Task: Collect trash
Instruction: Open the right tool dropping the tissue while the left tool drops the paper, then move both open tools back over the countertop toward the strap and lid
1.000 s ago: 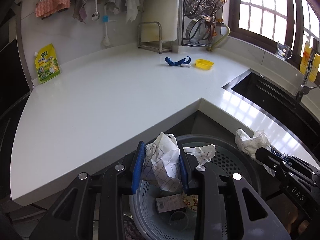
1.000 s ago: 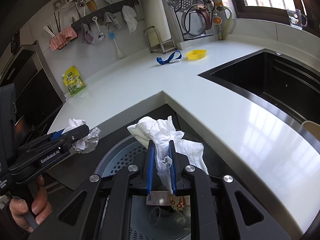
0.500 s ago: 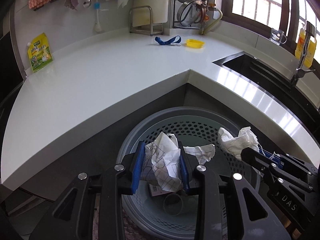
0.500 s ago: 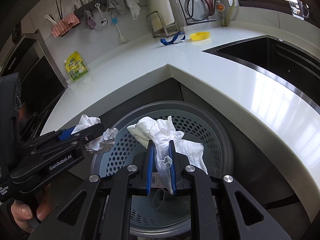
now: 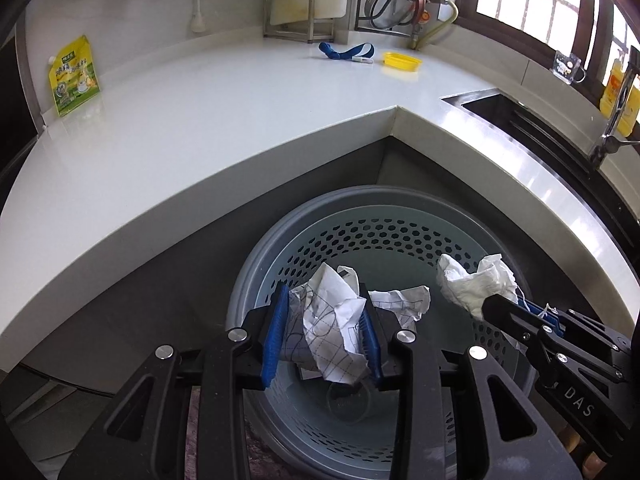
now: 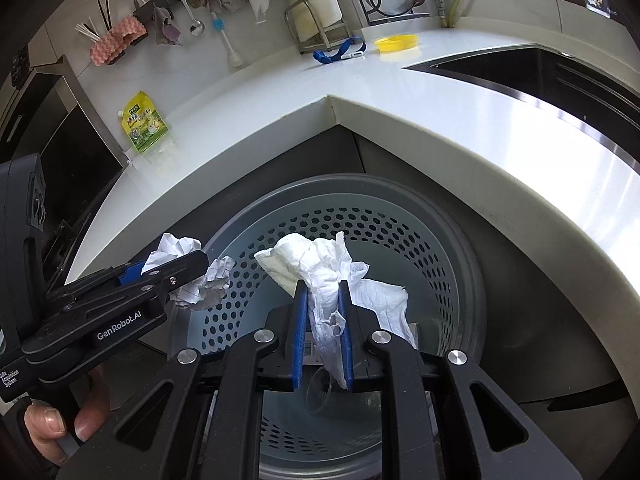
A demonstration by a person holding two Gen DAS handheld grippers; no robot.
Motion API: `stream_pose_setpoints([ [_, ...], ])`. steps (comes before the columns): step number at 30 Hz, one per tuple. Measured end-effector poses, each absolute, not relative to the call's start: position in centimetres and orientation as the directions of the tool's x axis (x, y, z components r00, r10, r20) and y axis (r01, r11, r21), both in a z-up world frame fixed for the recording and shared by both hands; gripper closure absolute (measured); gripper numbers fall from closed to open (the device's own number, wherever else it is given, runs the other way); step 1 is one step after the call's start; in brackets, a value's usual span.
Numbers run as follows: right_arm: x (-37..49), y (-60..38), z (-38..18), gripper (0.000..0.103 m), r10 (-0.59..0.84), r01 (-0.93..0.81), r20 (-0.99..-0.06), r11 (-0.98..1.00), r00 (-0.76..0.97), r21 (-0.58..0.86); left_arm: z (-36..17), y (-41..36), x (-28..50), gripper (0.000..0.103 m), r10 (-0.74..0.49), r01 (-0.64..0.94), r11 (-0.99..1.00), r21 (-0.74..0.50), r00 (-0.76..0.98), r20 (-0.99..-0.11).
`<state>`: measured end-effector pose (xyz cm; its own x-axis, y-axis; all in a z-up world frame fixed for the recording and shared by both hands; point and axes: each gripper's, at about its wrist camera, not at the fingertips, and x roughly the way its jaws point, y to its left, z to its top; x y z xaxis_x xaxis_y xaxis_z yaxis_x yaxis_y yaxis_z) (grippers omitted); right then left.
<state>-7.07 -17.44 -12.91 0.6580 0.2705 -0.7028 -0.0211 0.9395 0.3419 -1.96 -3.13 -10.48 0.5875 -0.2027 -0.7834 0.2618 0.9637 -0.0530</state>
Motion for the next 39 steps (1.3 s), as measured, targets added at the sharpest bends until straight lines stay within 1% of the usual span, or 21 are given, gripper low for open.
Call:
stream_pose_setpoints([
  [6, -6.8, -17.6, -13.2, 0.089, 0.265, -0.010, -0.708, 0.940, 0.654, 0.342, -10.6, -2.7, -1.8, 0.069, -0.203, 0.261, 0.964, -0.055, 0.583, -0.787],
  [11, -6.8, -17.7, -13.1, 0.086, 0.260, -0.007, -0.709, 0.941, 0.655, 0.339, -10.6, -2.6, -1.8, 0.067, -0.201, 0.259, 0.964, -0.054, 0.585, -0.785],
  [13, -6.9, -17.6, -13.1, 0.081, 0.258, -0.007, -0.709, 0.942, 0.657, 0.336, -10.6, -2.7, -1.7, 0.063, -0.201, 0.258, 0.965, -0.055, 0.585, -0.785],
  [14, -6.9, -17.6, -13.1, 0.080, 0.257, -0.007, -0.708, 0.942, 0.657, 0.336, -10.5, -2.6, -1.7, 0.057, -0.202, 0.257, 0.965, -0.057, 0.586, -0.785],
  [15, -6.9, -17.6, -13.0, 0.076, 0.258, -0.007, -0.707, 0.942, 0.659, 0.337, -10.5, -2.5, -1.7, 0.054, -0.204, 0.255, 0.965, -0.060, 0.588, -0.783],
  [17, -7.1, -17.7, -12.9, 0.069, 0.255, -0.004, -0.703, 0.941, 0.663, 0.338, -10.4, -2.3, -1.8, 0.053, -0.204, 0.253, 0.966, -0.061, 0.591, -0.780],
  [19, -7.1, -17.8, -12.8, 0.057, 0.256, 0.000, -0.698, 0.939, 0.669, 0.344, -10.3, -2.1, -1.8, 0.047, -0.201, 0.249, 0.967, -0.060, 0.595, -0.778],
  [20, -7.2, -17.9, -12.8, 0.056, 0.255, 0.003, -0.694, 0.938, 0.674, 0.348, -10.3, -2.0, -1.8, 0.043, -0.201, 0.246, 0.967, -0.061, 0.598, -0.776],
  [22, -7.3, -18.0, -12.6, 0.052, 0.254, 0.005, -0.690, 0.937, 0.678, 0.349, -10.2, -1.8, -1.8, 0.041, -0.202, 0.241, 0.968, -0.066, 0.599, -0.775],
  [27, -7.4, -18.2, -12.7, 0.052, 0.254, 0.011, -0.693, 0.935, 0.675, 0.354, -10.3, -1.6, -1.8, 0.041, -0.204, 0.238, 0.969, -0.072, 0.594, -0.778],
  [31, -7.5, -18.2, -12.6, 0.047, 0.256, 0.011, -0.690, 0.934, 0.677, 0.357, -10.3, -1.6, -1.8, 0.041, -0.203, 0.238, 0.969, -0.071, 0.595, -0.778],
  [33, -7.6, -18.2, -12.6, 0.047, 0.255, 0.012, -0.689, 0.934, 0.678, 0.358, -10.3, -1.4, -1.8, 0.039, -0.203, 0.236, 0.969, -0.073, 0.595, -0.777],
  [39, -7.5, -18.3, -12.7, 0.047, 0.256, 0.022, -0.689, 0.930, 0.678, 0.367, -10.2, -1.1, -1.8, 0.039, -0.202, 0.230, 0.970, -0.075, 0.600, -0.774],
])
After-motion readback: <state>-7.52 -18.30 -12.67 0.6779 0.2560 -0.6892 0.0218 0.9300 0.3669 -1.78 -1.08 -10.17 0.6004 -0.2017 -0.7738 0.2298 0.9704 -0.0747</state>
